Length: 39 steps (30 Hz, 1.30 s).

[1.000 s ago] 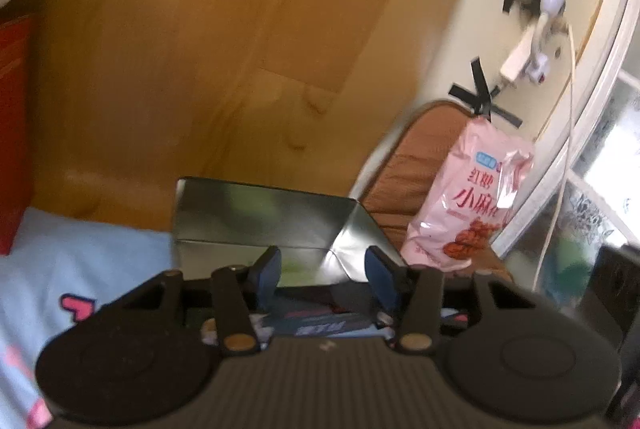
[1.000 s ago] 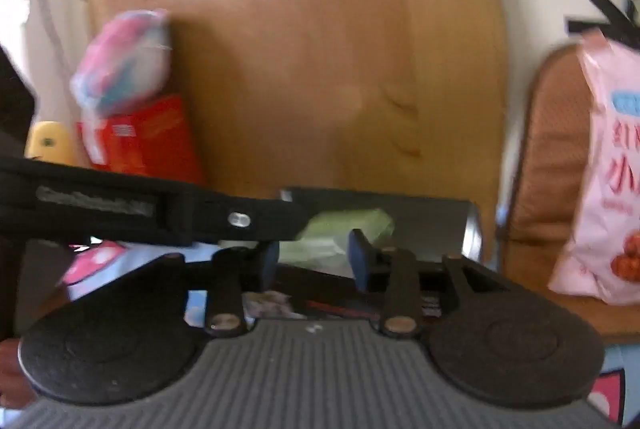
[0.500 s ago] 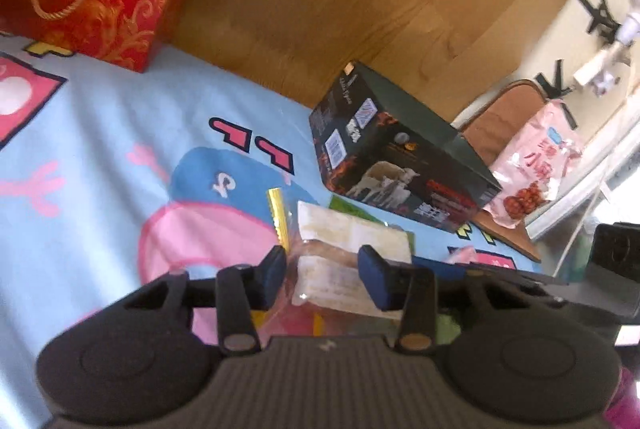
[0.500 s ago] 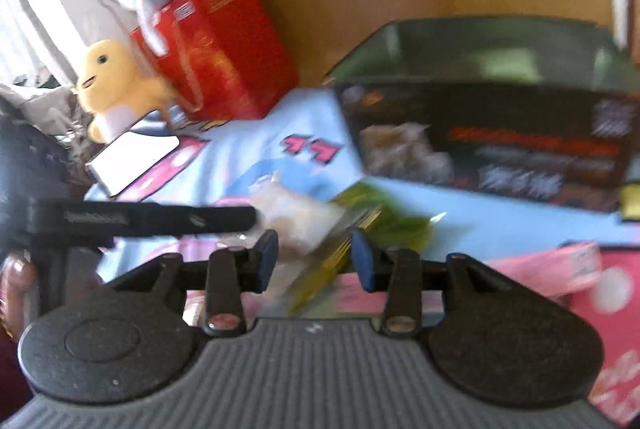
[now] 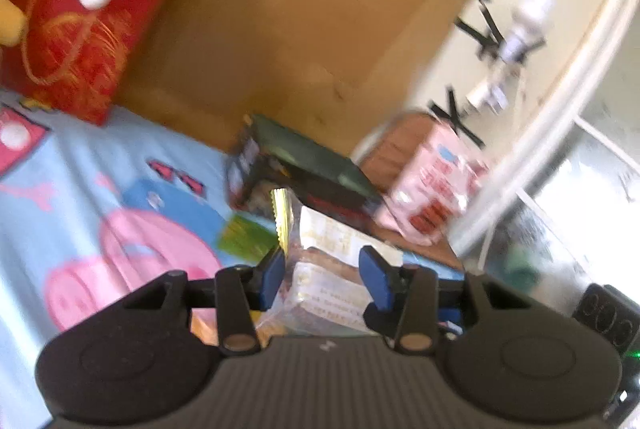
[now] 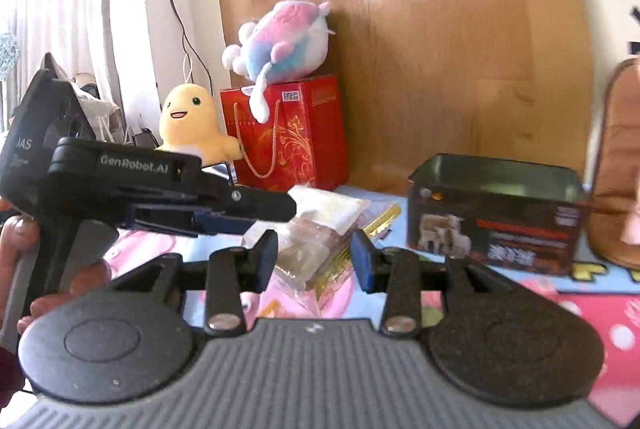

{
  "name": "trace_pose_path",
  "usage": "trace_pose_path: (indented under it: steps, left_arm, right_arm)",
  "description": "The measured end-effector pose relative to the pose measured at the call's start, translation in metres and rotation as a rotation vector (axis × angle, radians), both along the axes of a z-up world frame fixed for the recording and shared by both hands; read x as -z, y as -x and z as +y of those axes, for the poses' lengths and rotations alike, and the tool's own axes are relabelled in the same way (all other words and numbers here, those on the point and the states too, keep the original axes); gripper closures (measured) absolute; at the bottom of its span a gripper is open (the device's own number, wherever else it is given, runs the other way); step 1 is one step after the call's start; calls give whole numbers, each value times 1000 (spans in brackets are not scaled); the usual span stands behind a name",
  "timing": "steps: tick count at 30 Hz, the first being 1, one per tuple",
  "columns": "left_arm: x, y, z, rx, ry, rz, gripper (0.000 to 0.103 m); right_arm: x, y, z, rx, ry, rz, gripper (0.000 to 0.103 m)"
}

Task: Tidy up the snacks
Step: 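Grasp the white bread packet with the left gripper and lift it, then carry the white packet over the tin box and open the left gripper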

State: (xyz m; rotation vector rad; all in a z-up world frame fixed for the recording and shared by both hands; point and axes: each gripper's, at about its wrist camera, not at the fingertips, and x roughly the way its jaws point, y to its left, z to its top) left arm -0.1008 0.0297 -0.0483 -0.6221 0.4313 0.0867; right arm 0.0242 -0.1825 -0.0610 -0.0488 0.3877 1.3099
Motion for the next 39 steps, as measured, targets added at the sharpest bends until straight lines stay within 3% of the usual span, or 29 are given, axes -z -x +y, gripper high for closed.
trace_pose_path:
  steps: [6, 11, 16, 20, 23, 26, 28, 34, 39]
  left_arm:
    - [47, -15, -43, 134, 55, 138, 62]
    - [69, -14, -63, 169, 43, 169, 61]
    - [59, -5, -61, 127, -9, 157, 42]
    - [63, -6, -62, 130, 4, 199, 42]
    - [77, -15, -71, 185, 15, 244, 53]
    - [71, -16, -76, 202, 0, 238, 53]
    - [63, -14, -74, 209, 14, 214, 53]
    - [26, -22, -74, 205, -63, 137, 53]
    - [-2, -62, -55, 162, -124, 90, 53]
  right_arm:
    - [22, -4, -54, 40, 96, 88, 59]
    - [42, -7, -92, 79, 132, 180, 58]
    - [48, 1, -96, 49, 156, 135, 48]
    - [58, 9, -100, -7, 201, 47, 39]
    - [69, 11, -96, -23, 234, 39, 40]
    - [71, 14, -93, -18, 236, 16, 58]
    - [67, 12, -93, 0, 232, 13, 64]
    - [44, 1, -102, 18, 122, 21, 64]
    - [23, -29, -83, 43, 41, -3, 64]
